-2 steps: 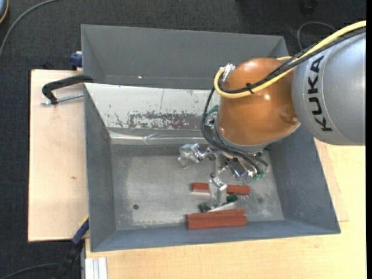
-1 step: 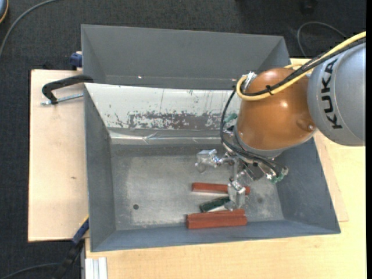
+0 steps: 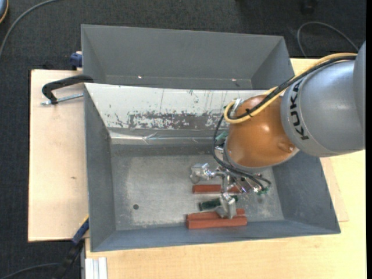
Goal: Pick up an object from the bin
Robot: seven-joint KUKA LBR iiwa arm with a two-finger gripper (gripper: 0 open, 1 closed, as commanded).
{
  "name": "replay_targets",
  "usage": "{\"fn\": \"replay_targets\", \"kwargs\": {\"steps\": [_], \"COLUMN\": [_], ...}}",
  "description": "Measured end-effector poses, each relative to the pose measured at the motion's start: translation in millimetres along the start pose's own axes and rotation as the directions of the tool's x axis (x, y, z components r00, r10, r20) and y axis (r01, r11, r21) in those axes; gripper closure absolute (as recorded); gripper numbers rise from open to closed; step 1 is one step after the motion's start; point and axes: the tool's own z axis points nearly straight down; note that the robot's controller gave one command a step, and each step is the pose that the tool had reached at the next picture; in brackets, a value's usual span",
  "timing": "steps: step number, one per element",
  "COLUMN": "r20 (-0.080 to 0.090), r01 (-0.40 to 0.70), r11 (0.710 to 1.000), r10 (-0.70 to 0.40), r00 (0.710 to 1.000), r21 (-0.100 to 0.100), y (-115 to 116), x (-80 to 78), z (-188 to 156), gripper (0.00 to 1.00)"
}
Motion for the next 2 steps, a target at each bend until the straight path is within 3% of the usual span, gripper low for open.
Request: {"fn": "replay_targets", "kwargs": {"steps": [1, 2], "r20": [-0.001, 0.01], "r01": [0.0, 0.226], "r11": [1.0, 0.974], "r10": [0.0, -0.227], "r00": [1.0, 0.974], "r21": [0.0, 0.007], "y": [0.4, 12.0], "x": [-0.5, -11.9], "z": [-5.0, -152.1], "gripper": [1.0, 1.0]}}
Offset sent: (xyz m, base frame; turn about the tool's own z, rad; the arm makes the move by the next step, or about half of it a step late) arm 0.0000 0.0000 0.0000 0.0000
